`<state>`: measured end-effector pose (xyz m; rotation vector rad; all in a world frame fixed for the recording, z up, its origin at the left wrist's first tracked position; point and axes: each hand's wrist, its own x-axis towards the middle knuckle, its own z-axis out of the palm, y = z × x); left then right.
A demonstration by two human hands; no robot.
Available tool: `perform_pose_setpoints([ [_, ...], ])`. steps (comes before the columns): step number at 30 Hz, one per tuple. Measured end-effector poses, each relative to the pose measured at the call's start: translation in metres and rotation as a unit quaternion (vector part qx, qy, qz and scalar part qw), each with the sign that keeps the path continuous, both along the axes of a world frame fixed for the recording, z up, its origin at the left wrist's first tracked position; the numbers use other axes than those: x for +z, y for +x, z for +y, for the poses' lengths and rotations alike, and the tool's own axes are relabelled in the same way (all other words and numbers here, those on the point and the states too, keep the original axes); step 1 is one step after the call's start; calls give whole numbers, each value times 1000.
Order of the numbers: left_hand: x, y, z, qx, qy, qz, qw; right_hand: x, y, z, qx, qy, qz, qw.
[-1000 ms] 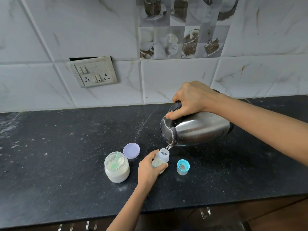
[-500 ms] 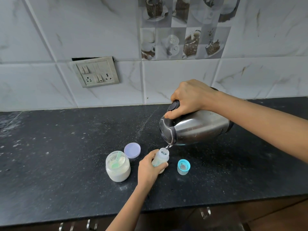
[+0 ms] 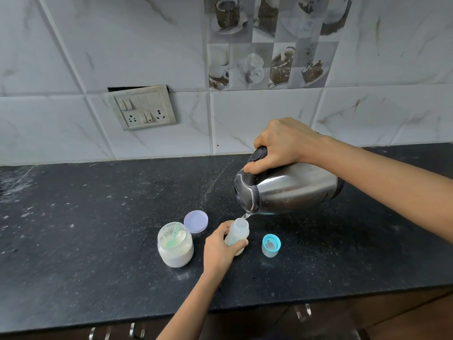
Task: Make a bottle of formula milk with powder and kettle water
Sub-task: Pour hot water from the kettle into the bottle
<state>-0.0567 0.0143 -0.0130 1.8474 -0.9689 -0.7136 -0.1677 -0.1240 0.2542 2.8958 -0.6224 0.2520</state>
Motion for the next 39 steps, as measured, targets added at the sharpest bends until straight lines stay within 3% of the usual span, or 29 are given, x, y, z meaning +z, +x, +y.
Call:
perform_pose_setpoints([
  [29,5,-5,-2,9,-33,30,999,-16,-13,-9,-47,44,-33,997],
  [39,0,-4,-5,26,-60,42,997,-32,-49,-42,-114,145,-176,967],
])
